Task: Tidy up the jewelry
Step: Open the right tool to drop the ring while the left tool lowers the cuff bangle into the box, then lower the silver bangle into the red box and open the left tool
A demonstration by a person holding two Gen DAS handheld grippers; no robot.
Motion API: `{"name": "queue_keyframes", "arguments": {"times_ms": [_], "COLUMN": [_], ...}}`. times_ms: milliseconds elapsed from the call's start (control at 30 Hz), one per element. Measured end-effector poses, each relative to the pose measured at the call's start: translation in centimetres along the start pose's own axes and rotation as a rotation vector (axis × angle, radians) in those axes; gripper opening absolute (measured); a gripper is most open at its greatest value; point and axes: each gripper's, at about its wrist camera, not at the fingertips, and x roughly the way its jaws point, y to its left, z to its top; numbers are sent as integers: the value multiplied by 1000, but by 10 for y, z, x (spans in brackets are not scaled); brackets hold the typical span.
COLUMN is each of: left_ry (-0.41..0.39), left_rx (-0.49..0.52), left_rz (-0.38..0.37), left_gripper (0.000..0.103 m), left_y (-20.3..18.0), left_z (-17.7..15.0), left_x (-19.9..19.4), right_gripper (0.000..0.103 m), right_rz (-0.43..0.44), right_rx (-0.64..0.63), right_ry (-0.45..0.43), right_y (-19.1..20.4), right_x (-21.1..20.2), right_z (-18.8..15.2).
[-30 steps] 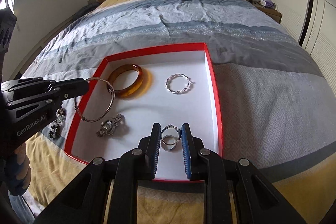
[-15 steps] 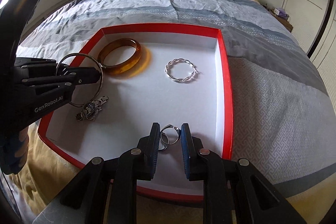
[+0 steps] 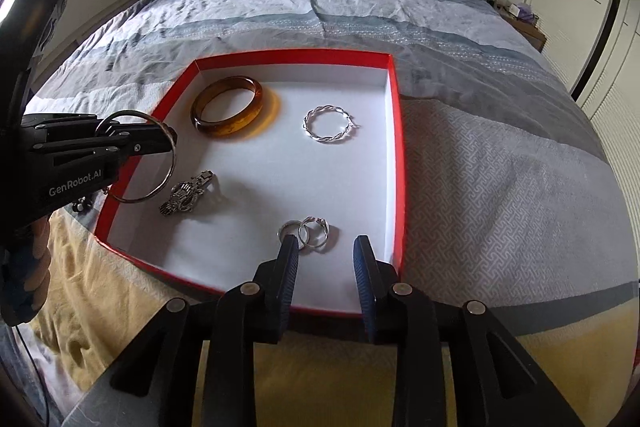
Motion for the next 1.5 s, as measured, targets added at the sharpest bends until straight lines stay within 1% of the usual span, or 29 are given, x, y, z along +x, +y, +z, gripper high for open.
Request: {"name": "queue_keyframes", "arguments": {"times_ms": [133, 233, 300, 433, 567, 667, 800, 1000, 1133, 1300, 1400, 1500], "left_ry": [-9, -6, -4, -30, -50, -59, -63, -9, 16, 45, 59, 116], "left_rx": [-4, -16, -4, 42, 51, 52, 44, 42, 44, 52, 68, 85], "left_rz": [-30, -79, -99, -84, -83, -86, -84, -83, -78, -70, -52, -48], "left_gripper": [5, 5, 5, 5, 5, 5, 5, 5, 5, 5, 5, 5], "left_y": [2, 7, 7, -4, -12, -18, -24, -30, -31, -30, -32, -34], "left_z": [-5, -11, -16, -23, -23, -19, -7, -2, -3, 1, 9, 21], "left_x": [-33, -59, -74, -96, -100, -92, -71, -18, 11, 38, 50, 63], "right_gripper": [30, 31, 32, 34, 36, 36, 36, 36, 36, 36, 36, 36], "right_rz": [-13, -12, -4, 4, 17, 23, 16, 7, -13, -9, -6, -5], "right_rx": [30, 43, 57, 71, 88, 112, 163, 240, 261, 291, 305, 306], "right_ry": [-32, -68, -96, -140, -162, -165, -171, -163, -163, -166, -163, -157], "right_y": [4, 13, 21, 38, 44, 37, 14, -26, -44, -59, -63, -65], "right_x": [-38, -72, -93, -127, -142, -141, -132, -106, -90, -75, -68, -63], "right_z": [-7, -14, -19, -31, -47, -57, -62, -67, -68, -69, -70, -70]}}
